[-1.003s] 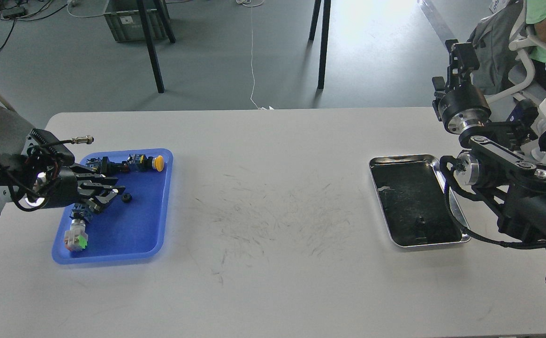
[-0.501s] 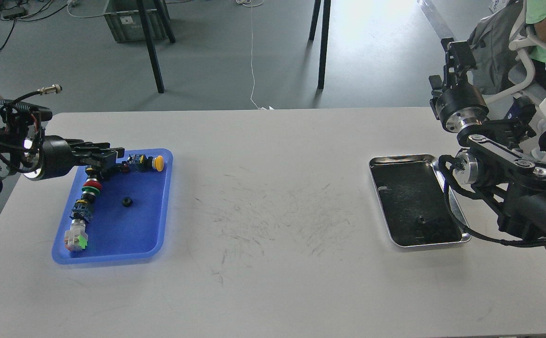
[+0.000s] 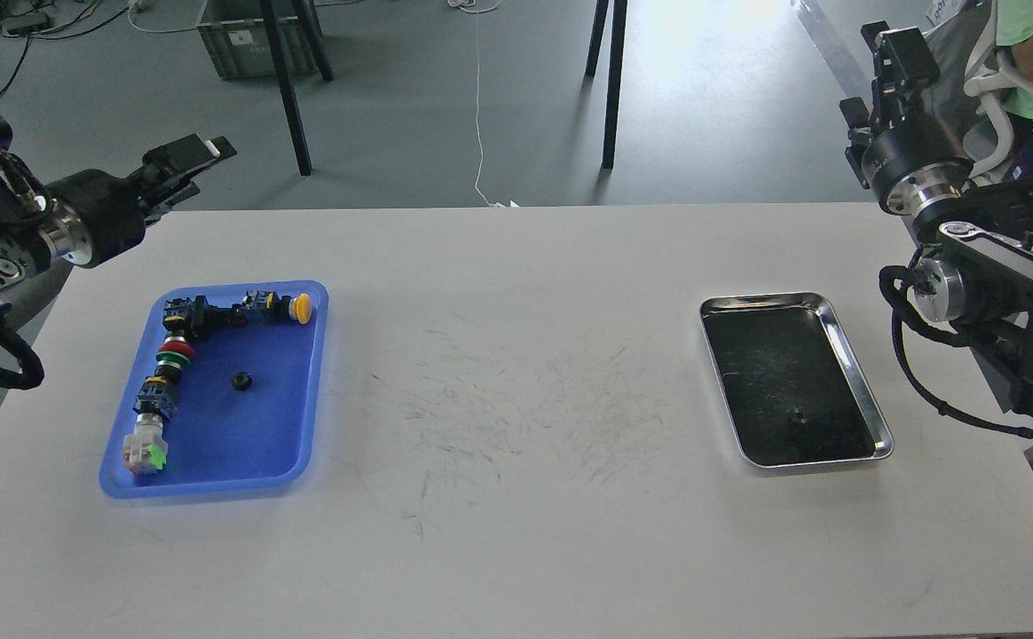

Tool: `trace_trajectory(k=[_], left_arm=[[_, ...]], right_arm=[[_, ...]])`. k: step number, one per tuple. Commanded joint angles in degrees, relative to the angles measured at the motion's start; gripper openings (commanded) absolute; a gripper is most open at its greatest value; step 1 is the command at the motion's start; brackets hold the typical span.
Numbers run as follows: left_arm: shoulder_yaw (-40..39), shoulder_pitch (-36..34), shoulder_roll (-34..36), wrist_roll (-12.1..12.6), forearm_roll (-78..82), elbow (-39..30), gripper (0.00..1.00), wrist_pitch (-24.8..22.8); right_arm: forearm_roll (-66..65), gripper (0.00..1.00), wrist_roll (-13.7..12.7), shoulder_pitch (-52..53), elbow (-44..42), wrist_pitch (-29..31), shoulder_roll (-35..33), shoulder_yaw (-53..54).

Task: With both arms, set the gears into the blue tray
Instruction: 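Lift the left gripper off the blue tray and raise the right arm, then lower the right gripper into the metal tray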

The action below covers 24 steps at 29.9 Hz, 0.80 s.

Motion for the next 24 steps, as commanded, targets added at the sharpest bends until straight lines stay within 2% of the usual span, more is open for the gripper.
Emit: trace_trajectory(k=[1, 4, 9, 13, 18, 24], left_arm=[[-1.87, 0.11, -1.31, -0.01, -0.84, 0.67, 0.98, -2.13], [-3.27, 1.24, -3.95, -0.01, -3.2, 4.0, 0.98, -4.59], [-6.96, 3.09, -6.59, -0.01, -7.95, 7.95, 0.98, -14.87], [-10.82, 4.15, -12.12, -0.01, -8.75, 11.74, 0.98, -18.92], [-12.24, 4.85, -13.88, -0.01, -9.01, 15.34, 0.98, -20.38], [-16.54, 5.38, -18.8, -0.01, -10.77, 23.33, 0.99, -20.38]], right_arm=[[-0.09, 0.97, 0.0, 1.07, 2.04, 2.55, -3.48, -1.85], [-1.05, 0.97, 0.0, 2.2, 2.75, 5.37, -4.98, -3.78], [-4.57, 0.97, 0.0, 5.28, 3.01, 9.67, -5.87, -11.42], [-6.41, 0.97, 0.0, 6.95, 2.92, 14.24, -6.21, -17.57], [-10.44, 0.97, 0.0, 8.89, 5.12, 22.23, -10.26, -21.53], [-24.4, 0.97, 0.0, 9.68, 6.0, 26.37, -12.28, -22.07]])
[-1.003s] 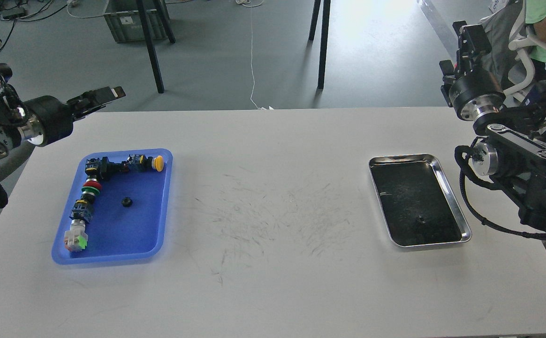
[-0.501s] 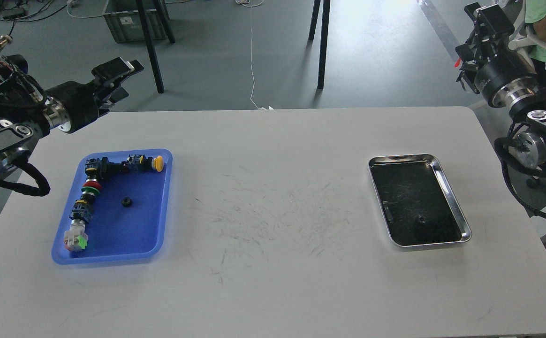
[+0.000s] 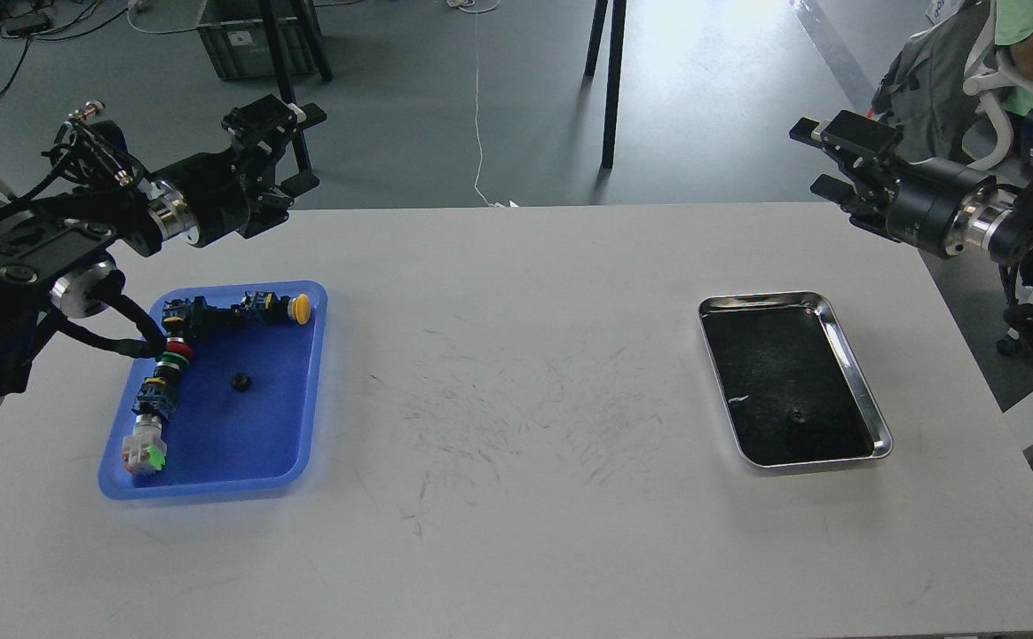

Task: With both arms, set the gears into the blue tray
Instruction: 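Lower the right gripper into the metal tray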

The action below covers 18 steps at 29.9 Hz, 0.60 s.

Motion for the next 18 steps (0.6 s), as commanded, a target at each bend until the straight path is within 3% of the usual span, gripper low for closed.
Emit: trace_trajectory(k=[1, 8, 18], left_arm=[[-2.53, 0.56, -3.7, 0.0, -0.72, 4.99, 0.99, -0.01], [-4.12, 0.21, -10.21, 0.0, -0.99, 11.94, 0.99, -0.01], [-3.94, -0.06, -11.54, 0.0, -0.9, 14.23, 0.99, -0.01]], right_arm=[[-9.58, 0.97, 0.0, 0.29, 0.56, 2.49, -1.03, -0.01], [-26.54, 0.97, 0.0, 1.08, 3.63, 4.52, -2.7, -0.1], [-53.35, 0.97, 0.0, 0.64, 11.8, 4.52, -4.2, -0.1]])
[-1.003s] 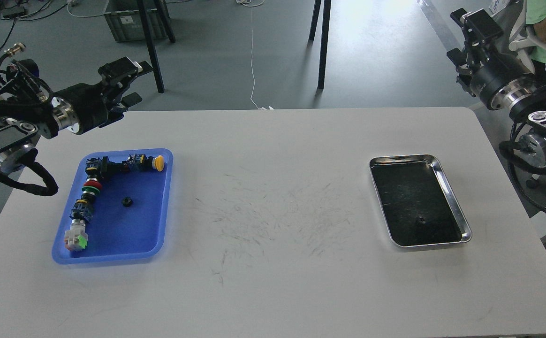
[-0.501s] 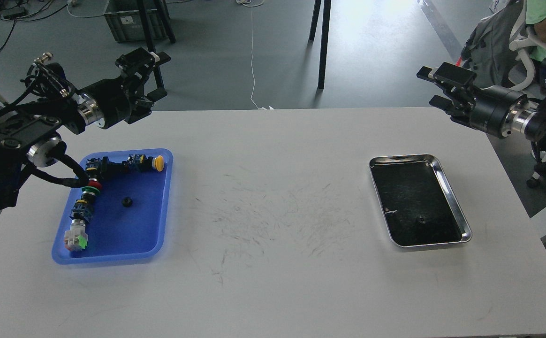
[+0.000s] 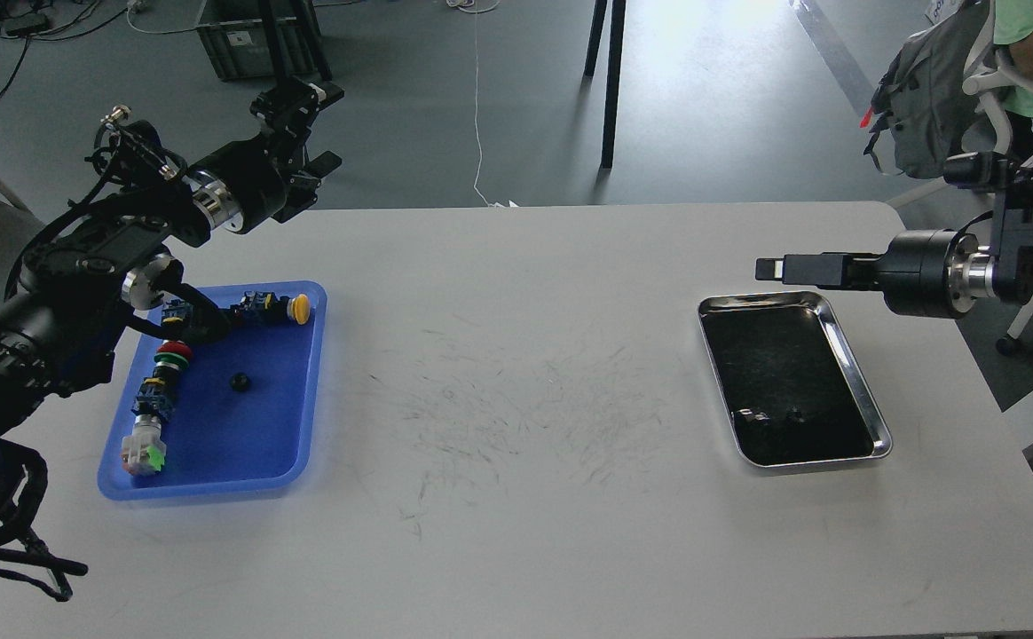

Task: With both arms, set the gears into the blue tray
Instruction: 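Lower the right gripper into the metal tray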

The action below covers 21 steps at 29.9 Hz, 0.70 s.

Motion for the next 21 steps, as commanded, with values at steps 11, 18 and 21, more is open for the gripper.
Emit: trace_trajectory(k=[11, 18, 21], left_arm=[[-1.42, 0.48, 0.77, 0.0, -0.12, 0.08, 0.99, 0.01], [-3.36, 1.09, -0.19, 0.0, -0.21, 1.65, 0.99, 0.01], [-3.54, 1.36, -0.98, 0.0, -0.21, 4.02, 0.99, 0.01]], right_arm=[[-24.42, 0.96, 0.0, -0.83, 2.44, -0.88, -0.18, -3.07], [-27.84, 0.95, 0.0, -0.83, 1.39, -2.81, 0.0, -6.58], [-29.42, 0.94, 0.0, -0.92, 0.33, -4.57, 0.7, -8.07]])
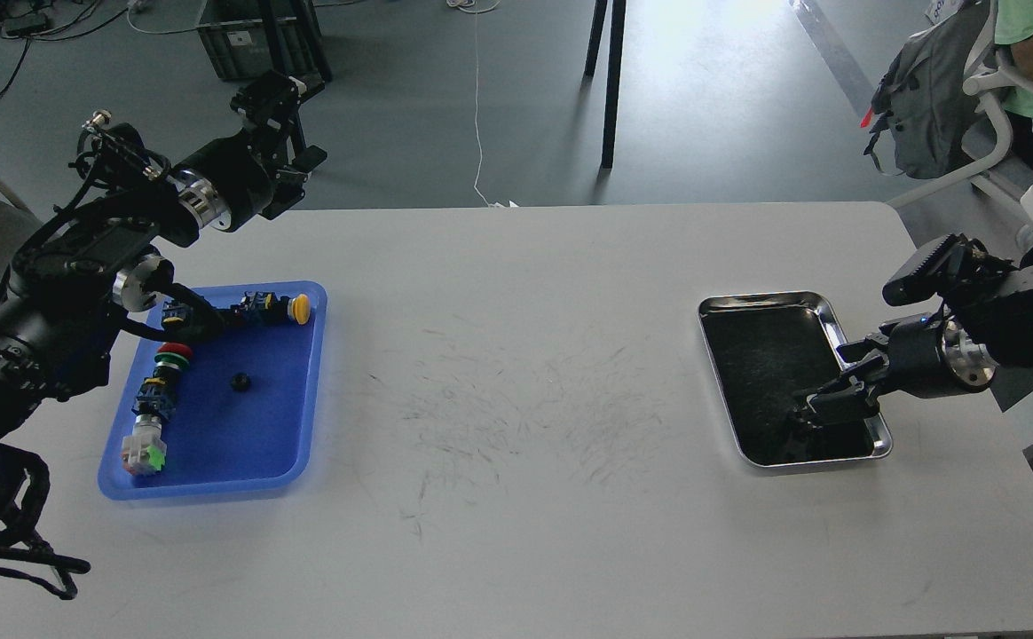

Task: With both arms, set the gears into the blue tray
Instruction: 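Lower the right gripper into the metal tray, then grasp another black part in the metal tray with the right gripper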

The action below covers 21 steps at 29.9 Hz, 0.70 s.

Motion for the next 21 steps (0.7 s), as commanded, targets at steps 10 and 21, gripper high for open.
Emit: trace_trajectory(k=[10, 21], left_arm=[[-0.19, 0.63, -0.84, 0.0, 0.0, 2.94, 0.99, 0.0], [-0.1, 1.33, -0.32, 0.0, 0.0, 2.94, 0.99, 0.0]], right_arm=[[-4.69, 0.82, 0.0, -0.42, -5.43, -4.27, 4.92, -5.31], [-4.69, 0.74, 0.0, -2.0, -6.92, -4.98, 9.4, -6.28]])
